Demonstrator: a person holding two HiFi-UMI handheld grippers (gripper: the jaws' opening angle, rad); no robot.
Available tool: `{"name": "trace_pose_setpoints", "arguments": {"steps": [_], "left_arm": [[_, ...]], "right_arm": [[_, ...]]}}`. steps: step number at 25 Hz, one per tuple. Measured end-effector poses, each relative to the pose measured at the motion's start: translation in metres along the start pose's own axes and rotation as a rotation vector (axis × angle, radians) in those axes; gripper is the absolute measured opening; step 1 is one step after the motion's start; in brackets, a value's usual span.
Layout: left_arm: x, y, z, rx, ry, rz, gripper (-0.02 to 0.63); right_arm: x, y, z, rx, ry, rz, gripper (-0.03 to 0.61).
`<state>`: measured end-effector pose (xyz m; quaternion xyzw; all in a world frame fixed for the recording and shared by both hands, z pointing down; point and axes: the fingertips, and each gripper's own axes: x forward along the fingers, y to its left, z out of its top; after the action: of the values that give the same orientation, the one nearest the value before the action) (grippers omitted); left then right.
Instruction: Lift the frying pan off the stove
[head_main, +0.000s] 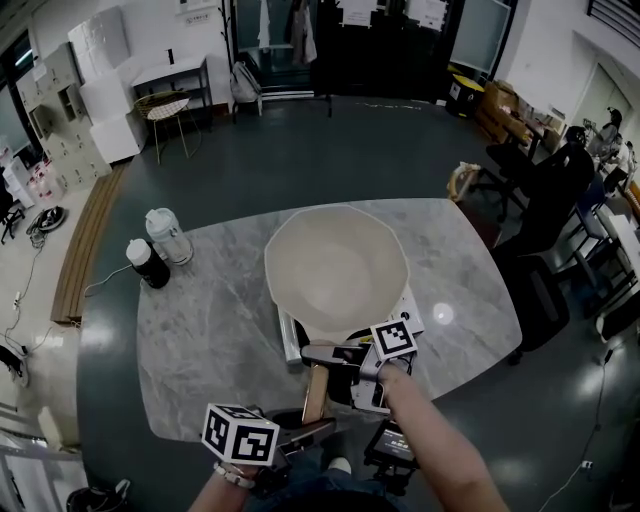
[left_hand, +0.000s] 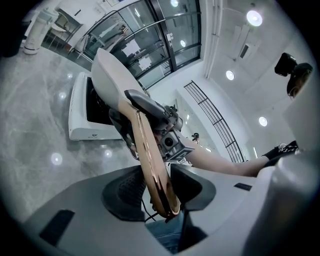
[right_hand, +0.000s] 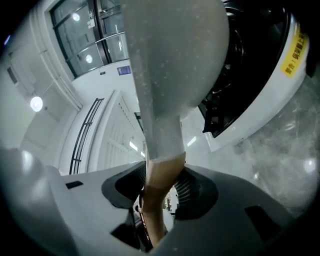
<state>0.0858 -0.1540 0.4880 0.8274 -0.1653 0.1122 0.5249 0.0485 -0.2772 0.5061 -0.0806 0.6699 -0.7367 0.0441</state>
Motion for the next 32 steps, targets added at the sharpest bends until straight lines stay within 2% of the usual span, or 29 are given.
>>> {"name": "trace_pose_setpoints", "arguments": {"steps": [5,9,11,15,20,25,32], "left_arm": [[-0.003,0.002,0.000,0.010,0.022,0.012,0.164],[0.001,-0.004,-0.001,0.020,0.049,0.002,0.169],[0.001,-0.004,-0.002,0.018,0.053,-0.006,0.169],[-0.003,-0.005,0.002,0.031,0.061,-0.032,0.172],[-0.012,-0.005,0.009,0.051,0.067,-0.064,0.176],[-0.017,0.000,0.010,0.148,0.096,-0.061,0.178],[-0.005,-0.016,0.035,0.262,0.048,-0.081,0.174]], "right_arm": [[0.004,-0.004,0.005,0.079,-0.027,0.025,0.166],[0.006,-0.002,0.041,0.127,-0.249,0.083,0.164],[0.006,-0.001,0.045,0.069,-0.270,0.081,0.150],[0.011,0.002,0.042,-0.103,-0.257,-0.014,0.144],[0.017,0.006,0.044,-0.146,-0.269,-0.069,0.142],[0.015,0.018,0.048,-0.224,-0.285,-0.077,0.144],[-0.001,0.063,0.064,-0.380,-0.295,-0.105,0.150]]}}
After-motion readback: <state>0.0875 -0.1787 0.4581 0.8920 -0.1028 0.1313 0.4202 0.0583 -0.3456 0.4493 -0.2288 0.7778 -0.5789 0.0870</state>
